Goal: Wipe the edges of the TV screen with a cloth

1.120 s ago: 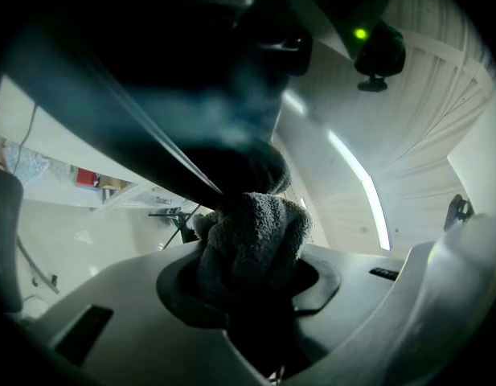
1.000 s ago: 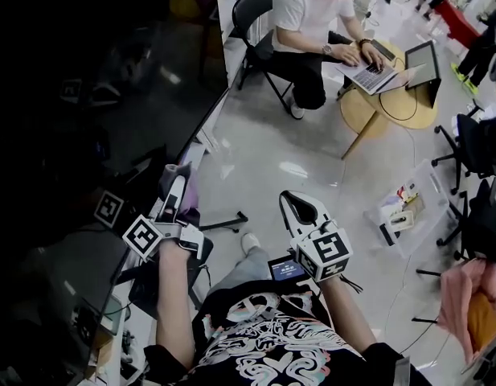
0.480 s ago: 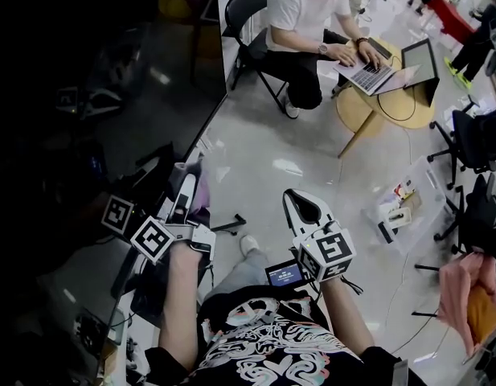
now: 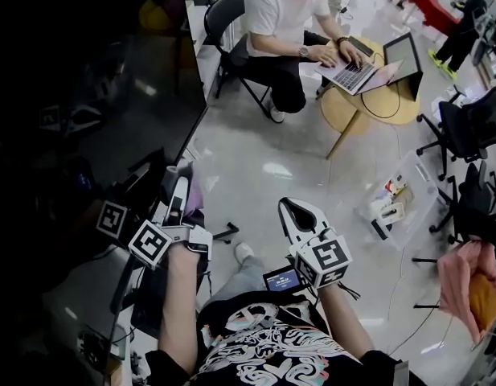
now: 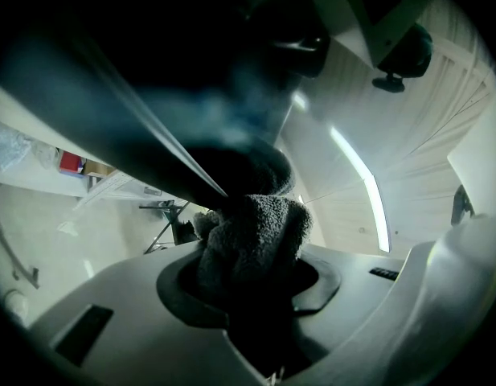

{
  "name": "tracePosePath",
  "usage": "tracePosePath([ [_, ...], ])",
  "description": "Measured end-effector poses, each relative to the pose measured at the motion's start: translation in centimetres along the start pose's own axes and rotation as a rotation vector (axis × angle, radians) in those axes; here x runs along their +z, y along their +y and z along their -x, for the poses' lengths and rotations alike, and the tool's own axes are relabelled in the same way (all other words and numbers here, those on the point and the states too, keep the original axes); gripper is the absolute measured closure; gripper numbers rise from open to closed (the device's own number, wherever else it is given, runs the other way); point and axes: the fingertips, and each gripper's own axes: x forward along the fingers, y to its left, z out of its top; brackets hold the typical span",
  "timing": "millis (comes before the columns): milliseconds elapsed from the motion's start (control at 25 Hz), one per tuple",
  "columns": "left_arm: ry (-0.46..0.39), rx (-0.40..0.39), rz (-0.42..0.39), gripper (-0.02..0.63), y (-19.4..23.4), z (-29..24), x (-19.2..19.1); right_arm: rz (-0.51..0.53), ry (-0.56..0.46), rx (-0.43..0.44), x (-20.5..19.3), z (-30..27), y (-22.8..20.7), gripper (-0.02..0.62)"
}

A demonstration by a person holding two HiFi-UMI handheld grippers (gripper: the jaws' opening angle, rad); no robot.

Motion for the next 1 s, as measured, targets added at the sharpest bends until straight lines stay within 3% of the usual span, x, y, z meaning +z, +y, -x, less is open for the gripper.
tracePosePath([
  [480,0.004,-0.035,0.0,0.446,-1.7,-2.5,-1.1,0.016,-0.004,-0.049,1.2,-0.2,0.1,0.56],
  [640,0.012,0.028,-0.081,0.446,0.4,-3.2,-0.8,0.031,0.005,-0.046,1.3,-1.3,0.0,0.56],
  [880,0.002,0.008,-0.073,0.446,-0.1,-4.2,-0.3,0.039,-0.002,-0.024,2.4,-2.5,-0.2,0.56],
  [1000,-0.005,0.041,-0.077,0.446,0.3,-4.9,-0.7,0.04,-0.005,0.001,3.1,-3.1,-1.3,0.56],
])
